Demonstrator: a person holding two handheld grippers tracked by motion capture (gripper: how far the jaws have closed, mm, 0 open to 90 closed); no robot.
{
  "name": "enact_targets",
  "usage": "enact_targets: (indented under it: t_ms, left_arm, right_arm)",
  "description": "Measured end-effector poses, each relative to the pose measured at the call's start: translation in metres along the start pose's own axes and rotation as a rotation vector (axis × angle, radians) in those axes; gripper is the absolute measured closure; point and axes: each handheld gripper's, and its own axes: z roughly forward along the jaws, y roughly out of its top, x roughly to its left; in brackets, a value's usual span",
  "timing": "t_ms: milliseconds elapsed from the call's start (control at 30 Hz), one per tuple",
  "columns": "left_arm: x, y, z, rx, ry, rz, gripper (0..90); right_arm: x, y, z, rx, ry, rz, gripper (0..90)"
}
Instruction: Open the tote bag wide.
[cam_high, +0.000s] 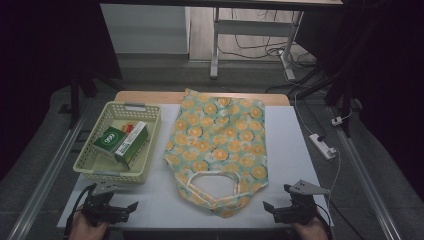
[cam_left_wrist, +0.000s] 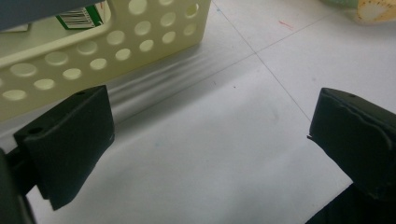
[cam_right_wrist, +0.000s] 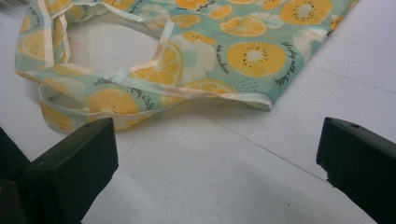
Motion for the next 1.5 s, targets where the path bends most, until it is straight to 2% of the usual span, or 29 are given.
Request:
enact_targets:
  t_ms: [133,300,533,700,1000,1100,1267,1500]
  left_arm:
    - [-0.001,0.000,0.000,-0.002,-0.002,0.007,1.1]
    - [0.001,-0.001,-0.001,-0.010,-0.025,0.004,1.1]
    - [-0.001,0.000,0.001,0.010,-0.021,0.015,1.2]
    - [-0.001,0.001,0.002,0.020,-0.015,0.008,1.5]
    - [-0.001,0.000,0.001,0.006,-0.023,0.011,1.7]
    - [0.000,0.000,0.000,0.002,-0.030,0.005,1.7]
    - [0.000,0.000,0.000,0.001,-0.033,0.003,1.7]
    - [0.001,0.000,0.000,0.000,-0.036,0.002,1.7]
  right_arm:
    - [0.000,0.000,0.000,0.008,0.012,-0.007,0.0]
    - [0.001,0.001,0.002,0.019,0.023,-0.020,0.0]
    - [0.001,0.001,0.002,0.024,0.030,-0.016,0.0]
    - [0.002,0.001,0.003,0.029,0.026,-0.033,0.0]
    - [0.004,0.002,0.003,0.033,0.024,-0.050,0.0]
    - [0.007,0.003,0.003,0.044,0.032,-0.070,0.0]
    - [0.011,0.005,0.004,0.035,0.038,-0.091,0.0]
    - [0.014,0.007,0.006,0.010,0.075,-0.113,0.0]
